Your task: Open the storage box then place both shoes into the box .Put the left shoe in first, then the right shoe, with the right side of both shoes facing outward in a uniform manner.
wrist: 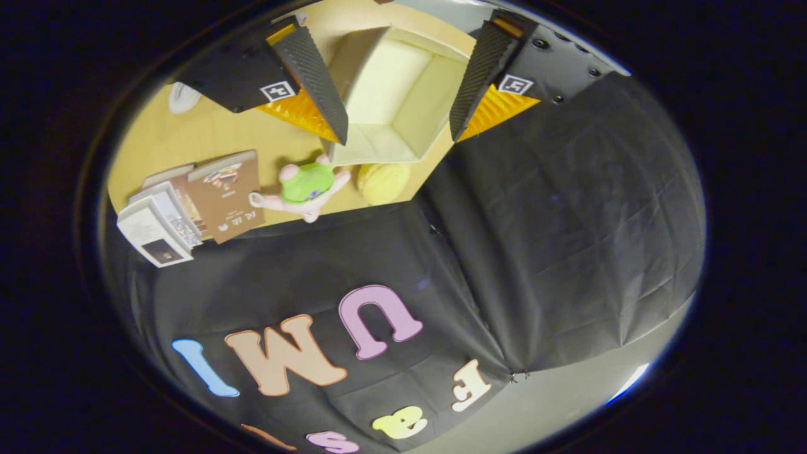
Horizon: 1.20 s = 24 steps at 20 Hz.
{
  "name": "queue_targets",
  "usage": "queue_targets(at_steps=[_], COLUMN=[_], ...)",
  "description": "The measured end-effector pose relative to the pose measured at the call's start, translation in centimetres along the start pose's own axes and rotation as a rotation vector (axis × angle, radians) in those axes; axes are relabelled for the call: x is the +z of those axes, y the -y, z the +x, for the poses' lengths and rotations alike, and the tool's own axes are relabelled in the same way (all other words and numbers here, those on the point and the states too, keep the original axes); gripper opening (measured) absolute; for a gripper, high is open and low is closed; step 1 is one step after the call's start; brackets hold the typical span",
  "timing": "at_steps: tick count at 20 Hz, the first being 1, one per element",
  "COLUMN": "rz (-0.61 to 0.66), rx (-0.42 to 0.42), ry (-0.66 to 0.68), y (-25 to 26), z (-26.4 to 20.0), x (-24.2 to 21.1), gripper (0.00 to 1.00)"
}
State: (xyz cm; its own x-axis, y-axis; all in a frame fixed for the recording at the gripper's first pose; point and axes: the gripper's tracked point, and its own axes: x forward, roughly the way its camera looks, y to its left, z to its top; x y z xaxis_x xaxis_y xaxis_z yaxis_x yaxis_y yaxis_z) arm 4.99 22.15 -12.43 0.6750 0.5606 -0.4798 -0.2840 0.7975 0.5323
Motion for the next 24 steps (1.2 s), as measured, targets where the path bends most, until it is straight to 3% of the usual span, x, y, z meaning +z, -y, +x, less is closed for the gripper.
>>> queue_targets(at_steps=[12,18,24], rz=[-0.155,-0.228,-0.215], rx=[-0.166,-0.223,-0.239], ry=[-0.102,-0.199,-0.333], y=[11.5,16.3,19.7], z=[-3.2,-4.0,-3.2], x=[-4.3,-8.6,-14.4], gripper=[1.00,1.00,1.00])
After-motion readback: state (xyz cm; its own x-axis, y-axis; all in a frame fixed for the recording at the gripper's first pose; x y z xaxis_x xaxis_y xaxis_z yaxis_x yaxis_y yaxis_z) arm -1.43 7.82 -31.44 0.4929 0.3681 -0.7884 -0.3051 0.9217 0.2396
